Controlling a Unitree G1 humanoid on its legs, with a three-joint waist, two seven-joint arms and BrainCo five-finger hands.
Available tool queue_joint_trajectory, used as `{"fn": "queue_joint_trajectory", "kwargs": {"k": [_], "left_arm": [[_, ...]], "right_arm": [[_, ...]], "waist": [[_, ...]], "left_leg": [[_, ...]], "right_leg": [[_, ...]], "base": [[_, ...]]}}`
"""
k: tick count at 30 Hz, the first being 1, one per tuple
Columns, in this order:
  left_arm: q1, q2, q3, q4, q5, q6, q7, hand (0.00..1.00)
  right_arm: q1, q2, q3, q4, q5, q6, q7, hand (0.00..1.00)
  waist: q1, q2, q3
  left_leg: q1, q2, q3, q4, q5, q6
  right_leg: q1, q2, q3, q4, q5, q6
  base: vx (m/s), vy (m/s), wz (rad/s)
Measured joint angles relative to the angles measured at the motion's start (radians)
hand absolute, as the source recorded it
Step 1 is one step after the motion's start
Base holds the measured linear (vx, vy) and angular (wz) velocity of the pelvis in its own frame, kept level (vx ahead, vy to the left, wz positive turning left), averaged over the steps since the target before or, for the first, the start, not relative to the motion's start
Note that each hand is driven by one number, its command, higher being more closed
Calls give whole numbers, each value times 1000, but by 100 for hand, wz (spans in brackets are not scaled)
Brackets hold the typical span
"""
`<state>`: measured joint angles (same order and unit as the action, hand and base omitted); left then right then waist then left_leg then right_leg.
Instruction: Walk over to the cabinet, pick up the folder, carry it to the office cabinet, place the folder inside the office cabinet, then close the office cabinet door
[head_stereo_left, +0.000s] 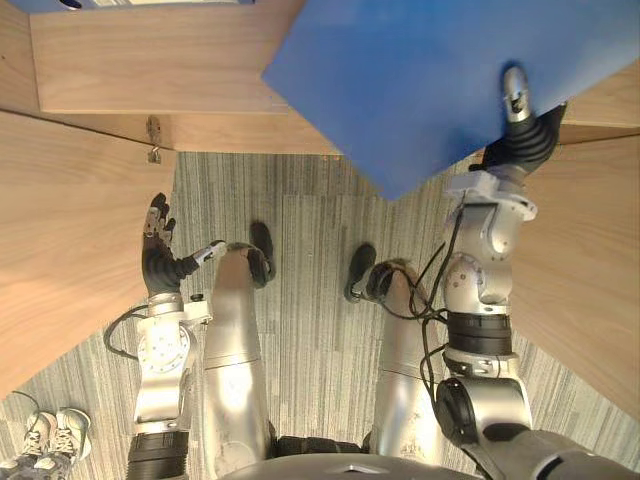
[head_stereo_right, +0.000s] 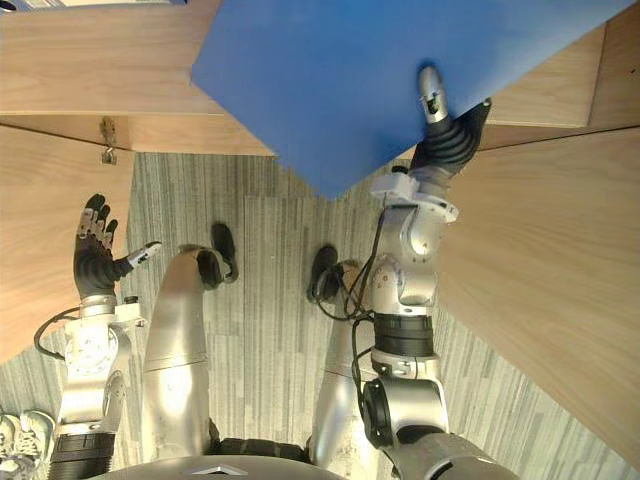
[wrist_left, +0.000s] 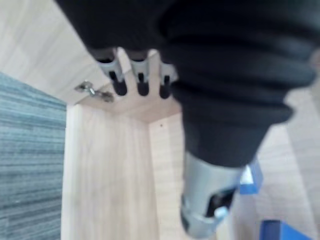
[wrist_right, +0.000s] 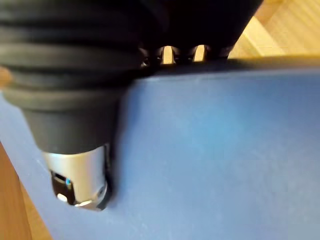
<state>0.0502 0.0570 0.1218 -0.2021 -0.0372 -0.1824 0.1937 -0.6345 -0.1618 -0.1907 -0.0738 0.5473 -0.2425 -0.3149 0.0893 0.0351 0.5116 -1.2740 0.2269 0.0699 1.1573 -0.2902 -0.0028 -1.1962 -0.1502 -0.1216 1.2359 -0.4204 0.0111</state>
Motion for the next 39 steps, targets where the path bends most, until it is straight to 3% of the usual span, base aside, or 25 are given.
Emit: {"fn": "queue_joint_trajectory", "kwargs": {"k": [7, 16, 27, 28, 31, 39], "left_arm": [[-2, 0, -10, -14, 0, 2, 20, 0], [6, 0, -48, -14, 0, 6, 22, 0], [53, -1, -69, -21, -6, 5, 18, 0], [25, -1, -71, -11, -18, 6, 18, 0], [-46, 1, -73, 17, -22, 21, 21, 0], [-1, 2, -56, 17, -124, 21, 10, 0]], "right_arm": [[-165, -17, -53, 136, 168, -8, -50, 100], [-325, -118, -121, 235, 421, -20, -107, 100], [-438, -262, -144, 346, 556, -29, -119, 100], [-463, -262, -127, 368, 564, -35, -124, 0], [-524, -264, -119, 423, 589, -35, -128, 0], [-567, -384, -30, 491, 629, -18, -72, 0]], "waist": [[0, 0, -1], [12, -1, -4], [12, 0, -6], [10, 0, -6], [9, -1, -16], [14, -1, -40]], "left_leg": [[-48, 1, -16, 18, 9, -4], [-71, -7, -35, -4, 32, -3], [-70, -23, -44, -117, 99, -20], [-68, -23, -43, -132, 107, -21], [-66, -28, -43, -160, 125, -22], [-39, -31, -41, -222, 156, -28]], "right_leg": [[-41, 0, -10, 19, 4, -9], [-54, -4, -33, 8, 8, -16], [-54, -13, -78, -61, 29, -46], [-53, -12, -81, -72, 33, -47], [-53, -14, -87, -89, 41, -49], [-27, -14, -104, -134, 57, -54]], "base": [[-82, -49, 1], [-32, -39, 5], [-10, -40, 9], [6, -25, 3], [6, -14, 7], [10, -1, 5]]}}
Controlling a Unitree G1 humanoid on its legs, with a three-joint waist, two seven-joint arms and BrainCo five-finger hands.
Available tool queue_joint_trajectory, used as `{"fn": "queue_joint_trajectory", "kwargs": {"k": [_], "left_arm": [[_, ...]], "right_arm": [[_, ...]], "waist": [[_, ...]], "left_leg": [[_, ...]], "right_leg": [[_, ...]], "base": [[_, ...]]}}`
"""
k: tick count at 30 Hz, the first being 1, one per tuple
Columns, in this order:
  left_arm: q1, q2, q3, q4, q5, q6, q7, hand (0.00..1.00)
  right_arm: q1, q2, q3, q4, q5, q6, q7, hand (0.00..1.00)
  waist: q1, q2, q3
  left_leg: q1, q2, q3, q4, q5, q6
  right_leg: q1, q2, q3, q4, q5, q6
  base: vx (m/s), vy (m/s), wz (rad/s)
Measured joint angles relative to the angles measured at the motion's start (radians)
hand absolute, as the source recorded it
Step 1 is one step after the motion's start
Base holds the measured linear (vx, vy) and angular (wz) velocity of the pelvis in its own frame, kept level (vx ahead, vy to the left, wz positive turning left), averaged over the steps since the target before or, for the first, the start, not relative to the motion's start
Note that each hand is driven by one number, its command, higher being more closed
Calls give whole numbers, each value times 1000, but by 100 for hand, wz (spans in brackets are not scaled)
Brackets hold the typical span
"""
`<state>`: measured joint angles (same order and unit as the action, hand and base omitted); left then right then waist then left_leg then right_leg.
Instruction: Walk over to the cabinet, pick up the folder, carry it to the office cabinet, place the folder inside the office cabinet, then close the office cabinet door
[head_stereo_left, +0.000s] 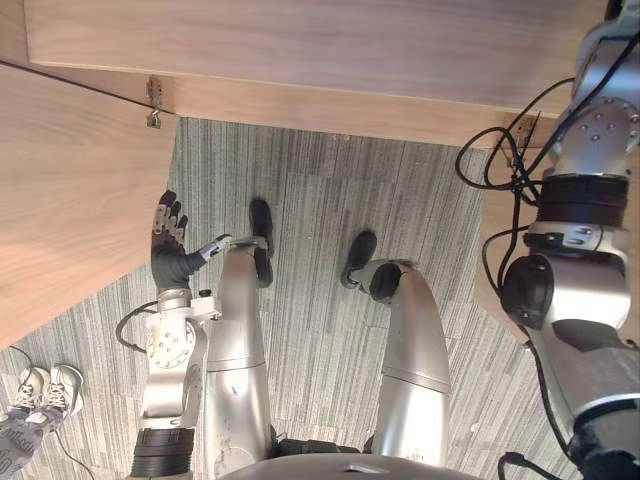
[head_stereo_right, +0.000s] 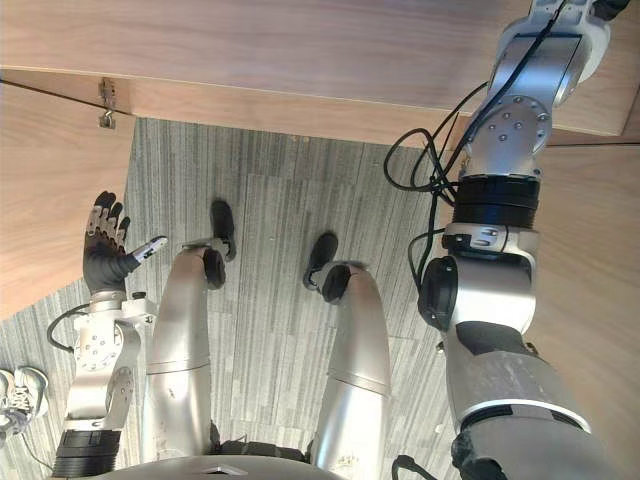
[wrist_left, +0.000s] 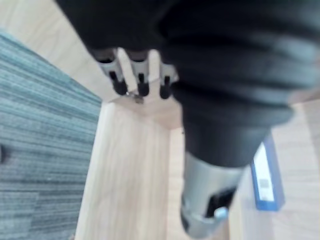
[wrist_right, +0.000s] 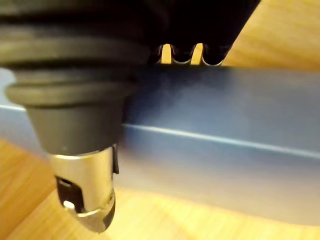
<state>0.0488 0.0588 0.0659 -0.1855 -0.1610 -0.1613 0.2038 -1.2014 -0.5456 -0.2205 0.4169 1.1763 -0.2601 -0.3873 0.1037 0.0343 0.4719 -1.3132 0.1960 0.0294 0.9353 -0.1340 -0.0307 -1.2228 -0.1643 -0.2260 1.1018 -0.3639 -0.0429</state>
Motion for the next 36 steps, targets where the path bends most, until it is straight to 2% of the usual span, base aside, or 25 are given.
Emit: {"fn": "queue_joint_trajectory", "kwargs": {"k": [11, 18, 21, 24, 29, 31, 36], "left_arm": [[1, 3, -3, 4, -12, 0, -7, 0], [0, 23, -4, 25, -12, 0, -15, 0], [-1, 40, -2, 47, -10, 1, -15, 0], [-2, 46, 2, 52, 7, 1, -16, 0], [-43, 97, 15, 121, 20, 1, -21, 0], [-87, 126, 22, 158, 29, 2, -31, 0], [-183, 185, 45, 209, 37, 6, -45, 0]], "right_arm": [[-1, -5, 62, 36, -4, 4, 15, 0], [34, -43, 104, 35, -49, 50, 80, 0], [86, -112, 145, 28, -138, 80, 116, 0], [141, -201, 192, 0, -284, 111, 149, 0], [154, -354, 308, -12, -480, 121, 207, 0], [144, -424, 376, -12, -601, 146, 240, 0], [128, -487, 497, -10, -767, 163, 317, 0]], "waist": [[-4, 0, -3], [-18, 0, -3], [-19, 0, -3], [-27, 0, -3], [-44, 0, -3], [-50, 0, -3], [-60, -1, -3]], "left_leg": [[15, -5, 1, -33, 26, -7], [18, -2, 4, -41, 31, -5], [19, 4, 6, -46, 32, -4], [23, 6, 12, -47, 32, -3], [25, 13, 18, -52, 35, 2], [26, 24, 28, -62, 39, 8], [28, 26, 37, -86, 55, 17]], "right_leg": [[4, -3, -7, -7, 8, -11], [5, -1, -6, -19, 18, -9], [10, 8, -6, -35, 29, -4], [14, 8, -1, -43, 35, -2], [18, 15, -1, -59, 50, 1], [18, 23, 1, -80, 65, 2], [18, 28, 2, -109, 89, 4]], "base": [[-1, -1, 2], [1, 5, -1], [11, 23, -8], [8, 25, -4], [-1, 22, -7], [-8, 30, -13], [-5, 24, -5]]}}
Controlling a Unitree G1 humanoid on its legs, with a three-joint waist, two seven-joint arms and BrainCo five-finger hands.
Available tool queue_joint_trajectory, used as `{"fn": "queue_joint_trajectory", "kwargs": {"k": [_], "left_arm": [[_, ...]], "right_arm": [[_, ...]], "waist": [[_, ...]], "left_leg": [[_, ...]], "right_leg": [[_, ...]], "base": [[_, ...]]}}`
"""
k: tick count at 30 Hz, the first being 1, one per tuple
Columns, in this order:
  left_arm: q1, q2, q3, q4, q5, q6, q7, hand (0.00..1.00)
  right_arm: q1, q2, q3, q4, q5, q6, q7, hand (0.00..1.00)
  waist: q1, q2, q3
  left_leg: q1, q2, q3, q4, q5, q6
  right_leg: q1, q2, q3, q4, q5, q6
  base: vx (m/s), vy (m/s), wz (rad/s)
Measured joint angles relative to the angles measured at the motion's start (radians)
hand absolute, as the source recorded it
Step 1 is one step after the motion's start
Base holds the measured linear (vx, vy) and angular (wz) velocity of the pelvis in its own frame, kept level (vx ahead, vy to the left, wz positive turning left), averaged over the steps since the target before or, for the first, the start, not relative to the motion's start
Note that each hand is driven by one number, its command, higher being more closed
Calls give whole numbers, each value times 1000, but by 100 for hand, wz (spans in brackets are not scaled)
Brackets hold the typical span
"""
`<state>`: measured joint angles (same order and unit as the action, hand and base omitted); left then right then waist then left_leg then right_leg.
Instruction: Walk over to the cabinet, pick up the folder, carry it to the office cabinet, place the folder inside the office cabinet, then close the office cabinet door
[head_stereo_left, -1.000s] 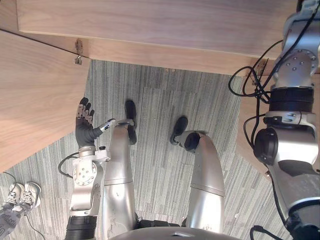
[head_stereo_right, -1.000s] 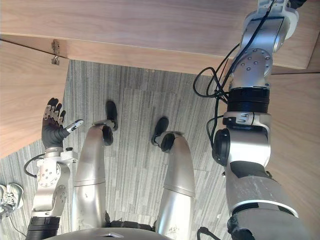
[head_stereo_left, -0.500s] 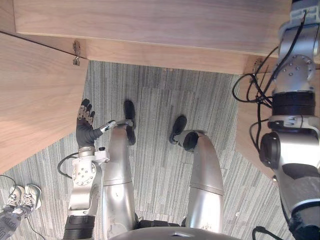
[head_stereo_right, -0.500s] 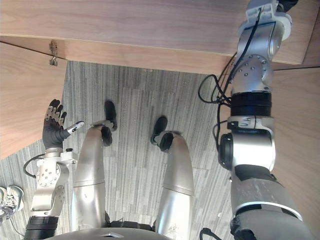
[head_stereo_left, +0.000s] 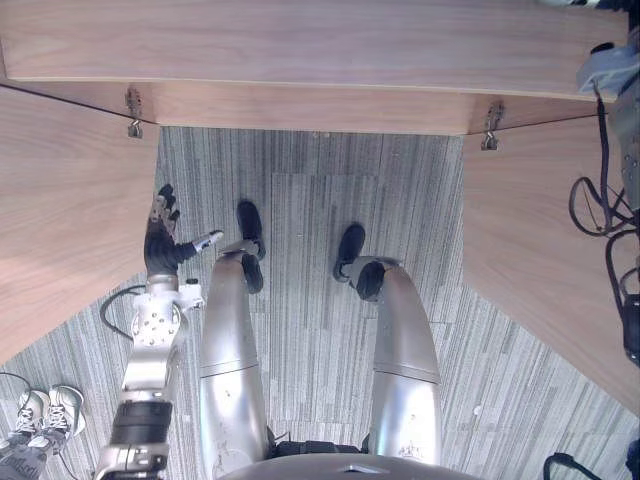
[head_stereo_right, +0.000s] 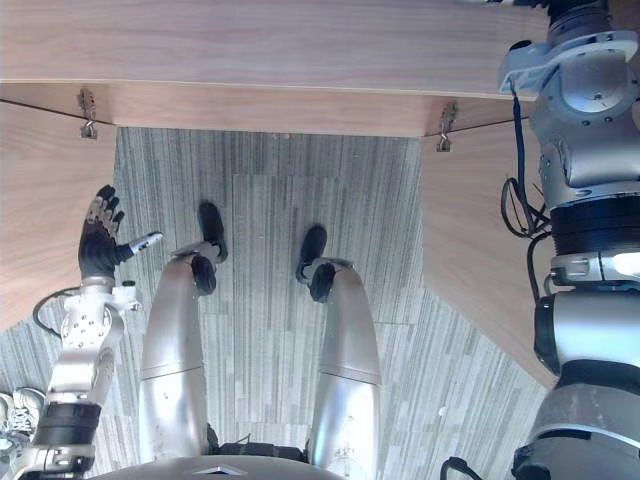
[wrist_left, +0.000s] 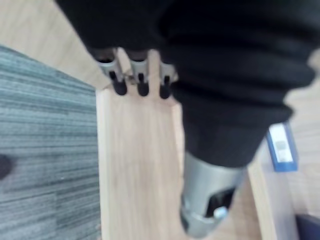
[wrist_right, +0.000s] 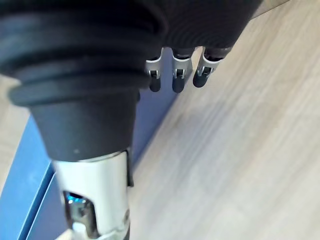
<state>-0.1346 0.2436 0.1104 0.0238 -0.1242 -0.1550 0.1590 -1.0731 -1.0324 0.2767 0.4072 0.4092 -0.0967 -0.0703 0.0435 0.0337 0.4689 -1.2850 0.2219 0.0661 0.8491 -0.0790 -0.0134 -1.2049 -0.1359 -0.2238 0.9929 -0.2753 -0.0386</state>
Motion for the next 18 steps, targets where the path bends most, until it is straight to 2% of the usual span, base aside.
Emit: {"fn": "queue_joint_trajectory", "kwargs": {"k": [1, 5, 8, 11, 13, 16, 17, 18], "left_arm": [[-17, 22, 7, 6, 0, 1, -9, 0], [-49, 64, 8, 36, 0, 5, -33, 0], [-49, 78, 7, 37, 0, 6, -44, 0], [-46, 90, 6, 36, 0, 6, -61, 0], [-36, 93, 6, 30, 0, 6, -78, 0], [-23, 92, 6, 23, 0, 6, -81, 0], [-20, 91, 6, 21, 0, 6, -81, 0], [-9, 90, 7, 15, 0, 6, -80, 0]], "right_arm": [[0, 0, 31, 2, -46, 14, 22, 0], [0, -1, 101, 6, -105, 19, 86, 0], [7, -1, 108, 5, -139, 17, 112, 0], [52, -1, 101, -3, -138, 4, 113, 0], [120, 0, 73, -36, -111, 4, 128, 0], [227, 10, 9, -104, -44, -9, 147, 0], [247, 19, -12, -119, -37, -9, 151, 100], [274, 46, -43, -135, -22, -13, 153, 100]], "waist": [[-2, 0, 0], [-1, 0, 0], [-2, -3, -2], [4, -19, -12], [10, -38, -28], [14, -50, -35], [14, -50, -35], [13, -50, -35]], "left_leg": [[1, 0, 2, 0, 0, 0], [7, 0, 12, -18, 9, 5], [12, 0, 16, -30, 15, 7], [13, 0, 16, -33, 14, 7], [13, -1, 17, -36, 14, 7], [13, -3, 17, -38, 14, 7], [14, -3, 17, -38, 14, 7], [15, -4, 17, -39, 14, 7]], "right_leg": [[0, 0, 2, -1, 2, 1], [1, 0, 6, -17, 13, 3], [6, 1, 6, -31, 21, 5], [6, 1, 6, -33, 20, 5], [6, 1, 5, -36, 19, 6], [9, -1, 3, -39, 19, 7], [10, -2, 2, -39, 18, 7], [12, -2, 1, -40, 18, 7]], "base": [[0, 0, 0], [0, 0, 0], [0, 0, 0], [0, 0, 0], [0, 0, 0], [3, 6, 2], [1, 11, 3], [0, 0, 0]]}}
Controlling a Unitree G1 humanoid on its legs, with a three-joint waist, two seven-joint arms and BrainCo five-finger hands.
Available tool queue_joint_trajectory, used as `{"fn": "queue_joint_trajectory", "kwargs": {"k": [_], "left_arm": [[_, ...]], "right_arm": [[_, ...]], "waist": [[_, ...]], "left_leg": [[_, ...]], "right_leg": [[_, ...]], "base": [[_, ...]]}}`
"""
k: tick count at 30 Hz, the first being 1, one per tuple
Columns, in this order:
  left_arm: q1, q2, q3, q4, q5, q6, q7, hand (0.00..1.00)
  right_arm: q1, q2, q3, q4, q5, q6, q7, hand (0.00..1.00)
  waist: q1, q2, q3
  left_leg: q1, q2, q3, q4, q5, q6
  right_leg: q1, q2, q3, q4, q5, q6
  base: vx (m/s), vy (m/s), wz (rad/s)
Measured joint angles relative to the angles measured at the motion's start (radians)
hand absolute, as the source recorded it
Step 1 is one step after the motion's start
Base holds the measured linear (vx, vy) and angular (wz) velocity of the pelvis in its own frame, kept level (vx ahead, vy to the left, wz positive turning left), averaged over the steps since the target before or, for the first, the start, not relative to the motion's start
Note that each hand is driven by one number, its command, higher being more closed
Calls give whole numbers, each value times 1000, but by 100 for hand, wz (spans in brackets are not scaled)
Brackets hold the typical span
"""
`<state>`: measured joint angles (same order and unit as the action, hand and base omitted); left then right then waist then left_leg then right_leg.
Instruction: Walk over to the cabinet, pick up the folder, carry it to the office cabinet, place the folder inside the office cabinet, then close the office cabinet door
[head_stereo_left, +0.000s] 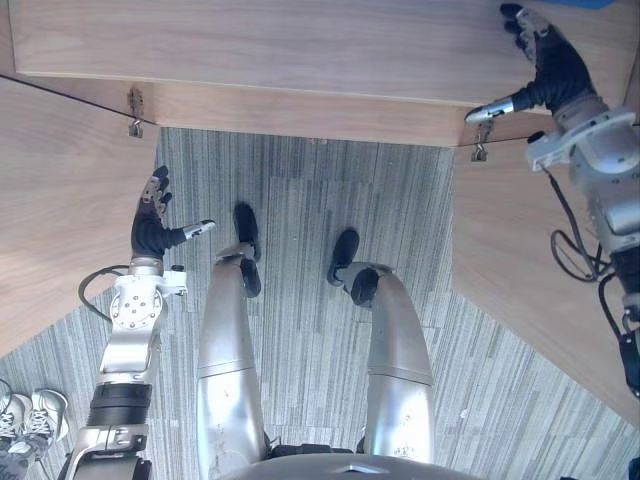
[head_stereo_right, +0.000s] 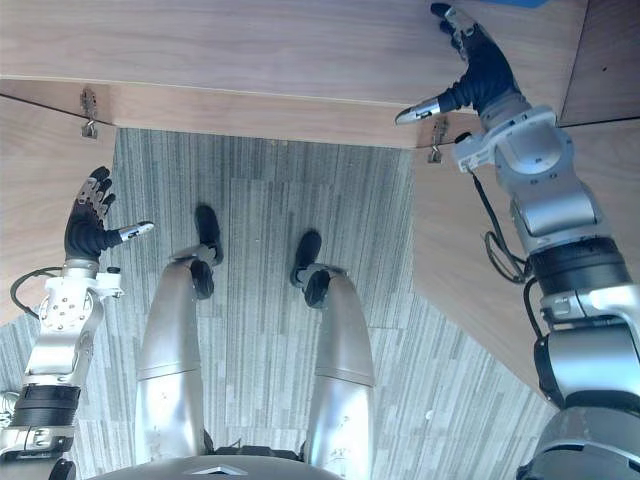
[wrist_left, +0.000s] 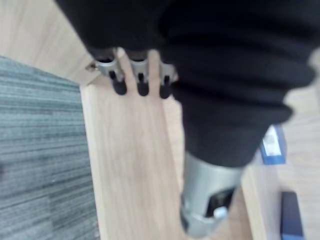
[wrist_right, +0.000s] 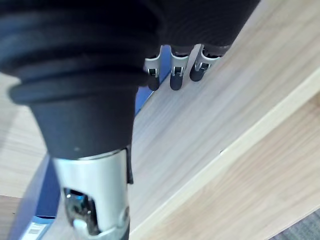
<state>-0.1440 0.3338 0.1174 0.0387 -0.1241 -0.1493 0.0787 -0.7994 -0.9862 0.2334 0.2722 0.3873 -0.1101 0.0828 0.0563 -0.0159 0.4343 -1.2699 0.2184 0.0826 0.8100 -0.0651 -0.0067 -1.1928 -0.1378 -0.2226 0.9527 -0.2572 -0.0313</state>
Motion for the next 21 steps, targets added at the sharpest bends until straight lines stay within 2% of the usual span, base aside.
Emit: {"fn": "queue_joint_trajectory", "kwargs": {"k": [2, 4, 7, 8, 11, 16, 21], "left_arm": [[22, -30, 0, -21, 2, 0, 1, 0], [31, -60, 1, -30, 11, -3, 4, 0], [30, -119, -3, -29, 34, -3, 20, 0], [30, -139, -3, -28, 53, -3, 28, 0], [18, -170, -3, -27, 71, -1, 55, 0], [6, -180, -6, -26, 89, 0, 85, 0], [4, -194, -11, -26, 88, 0, 96, 0]], "right_arm": [[103, 127, -125, -71, 7, -20, -27, 100], [137, 210, -183, -111, 7, -27, -54, 100], [158, 380, -292, -172, -7, -47, -153, 100], [154, 439, -331, -185, -35, -61, -209, 100], [111, 545, -393, -186, -87, -71, -325, 100], [46, 633, -397, -174, -121, -70, -398, 100], [-28, 643, -396, -111, -120, -69, -400, 100]], "waist": [[1, 0, 0], [1, 0, 0], [-1, 0, 0], [-1, 0, 0], [1, 0, 0], [3, 0, 0], [18, 0, 0]], "left_leg": [[13, -2, 6, -11, 0, 0], [19, -2, 12, -14, 1, -1], [22, -2, 14, -17, 1, -1], [23, -1, 15, -16, 1, 0], [27, -1, 18, -12, 0, 0], [29, 0, 20, -11, -6, -2], [25, 1, 23, -13, -6, -3]], "right_leg": [[7, -2, 3, -3, -4, 5], [7, -2, 7, -3, -6, 7], [7, -2, 9, -2, -8, 5], [7, -2, 10, 0, -8, 5], [6, -2, 15, 7, -8, 3], [3, -2, 18, 14, -10, 2], [-6, -2, 21, 18, -11, -1]], "base": [[0, 0, 0], [0, 0, 0], [0, 0, 0], [0, 0, 0], [0, 0, 0], [0, 0, 0], [0, 0, 0]]}}
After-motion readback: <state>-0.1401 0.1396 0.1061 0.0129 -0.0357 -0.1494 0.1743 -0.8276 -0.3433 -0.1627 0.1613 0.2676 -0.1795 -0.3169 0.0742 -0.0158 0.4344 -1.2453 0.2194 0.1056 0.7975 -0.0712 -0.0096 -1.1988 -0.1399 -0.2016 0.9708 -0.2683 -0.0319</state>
